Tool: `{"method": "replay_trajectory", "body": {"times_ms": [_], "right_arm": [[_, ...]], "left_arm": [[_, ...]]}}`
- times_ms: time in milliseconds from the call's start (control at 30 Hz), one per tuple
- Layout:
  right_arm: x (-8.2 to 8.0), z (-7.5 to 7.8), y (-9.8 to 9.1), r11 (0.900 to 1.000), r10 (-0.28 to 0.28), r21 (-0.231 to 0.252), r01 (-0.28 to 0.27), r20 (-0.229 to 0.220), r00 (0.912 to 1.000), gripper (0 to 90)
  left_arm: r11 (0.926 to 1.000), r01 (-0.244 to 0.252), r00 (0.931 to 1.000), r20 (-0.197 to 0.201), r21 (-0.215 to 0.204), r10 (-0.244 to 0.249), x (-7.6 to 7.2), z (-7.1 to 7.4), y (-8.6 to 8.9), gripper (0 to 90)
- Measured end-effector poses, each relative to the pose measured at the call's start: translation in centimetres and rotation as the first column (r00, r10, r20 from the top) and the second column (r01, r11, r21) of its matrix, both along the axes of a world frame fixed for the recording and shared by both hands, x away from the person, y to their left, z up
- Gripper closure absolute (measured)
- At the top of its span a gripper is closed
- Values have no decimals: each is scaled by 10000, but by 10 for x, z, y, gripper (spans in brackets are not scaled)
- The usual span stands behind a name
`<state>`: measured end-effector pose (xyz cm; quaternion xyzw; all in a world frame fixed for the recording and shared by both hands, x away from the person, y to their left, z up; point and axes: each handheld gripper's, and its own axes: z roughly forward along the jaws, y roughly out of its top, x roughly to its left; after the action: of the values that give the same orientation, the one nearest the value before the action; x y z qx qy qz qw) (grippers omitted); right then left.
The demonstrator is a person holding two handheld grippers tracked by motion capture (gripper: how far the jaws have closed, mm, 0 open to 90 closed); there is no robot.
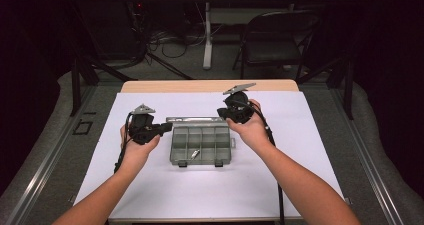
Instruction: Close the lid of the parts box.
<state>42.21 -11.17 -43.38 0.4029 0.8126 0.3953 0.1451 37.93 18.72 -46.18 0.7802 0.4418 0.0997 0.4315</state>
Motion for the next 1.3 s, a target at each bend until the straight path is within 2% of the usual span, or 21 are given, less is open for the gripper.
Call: {"method": "replay_trajectory", "body": {"times_ms": [467, 600, 900, 1067, 1100, 1200, 1300], "right_arm": [[-25, -17, -2, 9983, 578, 49, -577, -94, 9983, 900], [-32, -25, -3, 9975, 692, 127, -689, -231, 9973, 900], [-44, -44, -6, 9961, 790, 438, -772, -407, 9960, 900], [-48, -54, -7, 9956, 806, 507, -784, -431, 9958, 900], [-50, -55, -7, 9959, 793, 489, -766, -567, 9952, 900], [-51, -59, -8, 9953, 849, 508, -823, -505, 9951, 900], [-52, -61, -8, 9955, 831, 508, -797, -689, 9942, 900]], "left_arm": [[9989, 344, 9986, -381, -314, -355, -21, -20, 2, 895], [9990, 421, 9987, -296, -142, -425, -29, -28, 2, 895], [9989, 461, 9984, -332, -129, -465, -45, -49, 3, 895], [9990, 432, 9981, -431, -102, -436, -49, -59, 5, 895], [9991, 413, 9981, -455, -91, -417, -50, -60, 5, 895], [9993, 365, 9981, -492, -79, -368, -53, -64, 7, 895], [9993, 356, 9980, -523, -98, -361, -55, -67, 9, 895]]}}
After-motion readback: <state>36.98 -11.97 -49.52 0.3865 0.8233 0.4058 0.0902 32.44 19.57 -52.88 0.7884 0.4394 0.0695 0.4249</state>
